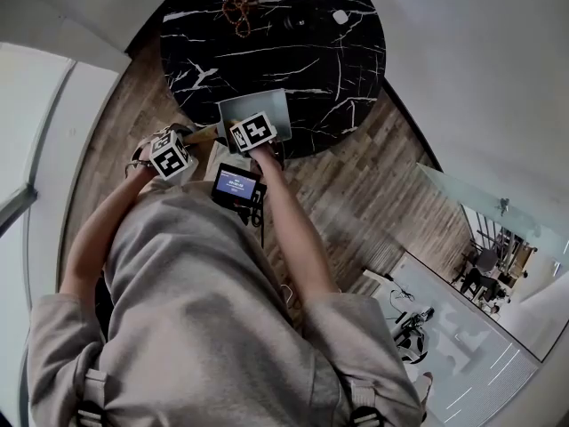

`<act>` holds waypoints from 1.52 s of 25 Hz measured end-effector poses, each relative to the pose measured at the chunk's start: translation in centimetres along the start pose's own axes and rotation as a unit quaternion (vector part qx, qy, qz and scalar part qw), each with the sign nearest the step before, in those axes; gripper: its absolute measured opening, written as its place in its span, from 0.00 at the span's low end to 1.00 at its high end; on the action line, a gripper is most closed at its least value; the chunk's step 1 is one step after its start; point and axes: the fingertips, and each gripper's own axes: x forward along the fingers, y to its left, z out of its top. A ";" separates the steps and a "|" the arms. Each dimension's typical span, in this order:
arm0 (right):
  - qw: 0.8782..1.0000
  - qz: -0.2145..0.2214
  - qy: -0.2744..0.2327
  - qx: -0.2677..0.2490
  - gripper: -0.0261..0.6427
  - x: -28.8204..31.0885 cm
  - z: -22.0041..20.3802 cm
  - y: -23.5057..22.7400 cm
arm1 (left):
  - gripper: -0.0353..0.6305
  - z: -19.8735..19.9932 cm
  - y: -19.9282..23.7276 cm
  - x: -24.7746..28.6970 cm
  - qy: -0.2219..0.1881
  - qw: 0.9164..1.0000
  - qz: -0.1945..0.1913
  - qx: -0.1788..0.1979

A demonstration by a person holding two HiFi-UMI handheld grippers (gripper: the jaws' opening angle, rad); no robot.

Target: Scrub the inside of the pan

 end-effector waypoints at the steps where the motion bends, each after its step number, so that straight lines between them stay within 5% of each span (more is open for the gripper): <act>1: 1.000 0.016 -0.003 0.016 0.10 0.1 -0.1 -0.1 | 0.24 0.0 0.0 0.0 0.000 1.000 0.000 0.000; 5: 0.995 0.058 -0.015 0.079 0.11 0.2 -0.6 -0.5 | 0.24 0.1 0.0 0.0 0.000 1.000 0.001 -0.001; 10: 0.992 0.091 -0.013 0.089 0.11 0.2 -0.6 -0.4 | 0.24 0.0 0.1 0.0 0.001 1.000 0.005 -0.003; 15: 0.967 0.199 -0.050 0.149 0.11 -2.6 -0.4 -0.4 | 0.24 0.0 0.0 -0.1 0.000 1.000 0.006 -0.003; 17: 0.973 0.168 -0.074 0.141 0.11 -4.0 -0.3 -2.4 | 0.24 -0.1 0.1 -0.1 0.000 1.000 0.006 -0.003; 21: 0.989 -0.003 -0.110 0.095 0.11 -6.4 -0.2 -8.5 | 0.24 -0.2 0.1 -0.1 0.001 1.000 0.008 -0.001; 26: 0.981 -0.164 -0.095 0.028 0.11 -6.7 0.4 -11.9 | 0.24 -0.1 0.2 -0.1 0.002 1.000 0.010 0.000; 33: 0.976 -0.202 -0.071 0.028 0.11 -5.4 0.6 -11.9 | 0.24 0.0 0.1 0.0 -0.001 1.000 0.011 0.001; 38: 0.978 -0.187 -0.069 0.062 0.10 -5.1 0.6 -11.8 | 0.24 -0.1 0.2 0.0 -0.002 1.000 0.012 0.001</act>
